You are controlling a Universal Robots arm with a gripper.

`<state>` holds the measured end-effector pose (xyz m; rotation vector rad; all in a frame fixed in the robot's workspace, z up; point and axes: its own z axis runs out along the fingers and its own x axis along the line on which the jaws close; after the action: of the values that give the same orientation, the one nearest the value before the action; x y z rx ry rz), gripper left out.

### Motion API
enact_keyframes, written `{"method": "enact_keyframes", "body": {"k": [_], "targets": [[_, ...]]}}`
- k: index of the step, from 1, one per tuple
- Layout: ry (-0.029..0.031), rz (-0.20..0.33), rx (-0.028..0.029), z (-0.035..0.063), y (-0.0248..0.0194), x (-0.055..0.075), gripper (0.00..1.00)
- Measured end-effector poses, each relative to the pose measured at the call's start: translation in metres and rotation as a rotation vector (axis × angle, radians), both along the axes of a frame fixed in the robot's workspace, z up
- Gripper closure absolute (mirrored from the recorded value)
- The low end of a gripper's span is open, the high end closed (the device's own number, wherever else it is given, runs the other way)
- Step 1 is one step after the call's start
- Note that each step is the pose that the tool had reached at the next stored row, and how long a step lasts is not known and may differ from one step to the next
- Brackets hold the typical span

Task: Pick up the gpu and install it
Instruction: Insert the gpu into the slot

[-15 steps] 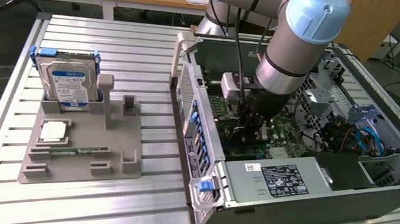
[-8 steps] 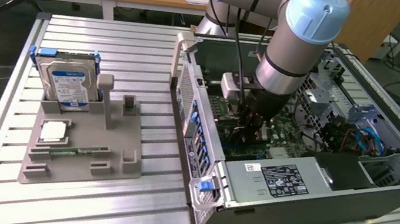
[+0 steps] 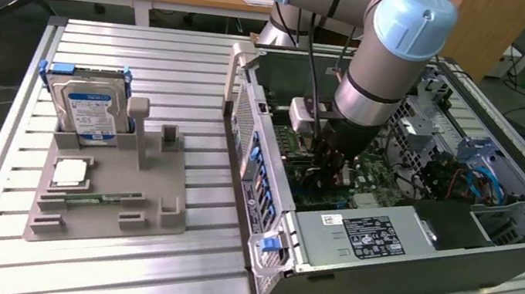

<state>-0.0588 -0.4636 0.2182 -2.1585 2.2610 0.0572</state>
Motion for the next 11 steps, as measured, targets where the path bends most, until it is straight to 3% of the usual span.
{"method": "enact_keyframes", "body": {"k": [11], "targets": [[-0.0001,0.000,0.0002,-0.0002,0.0000,-0.0001,0.72]]}}
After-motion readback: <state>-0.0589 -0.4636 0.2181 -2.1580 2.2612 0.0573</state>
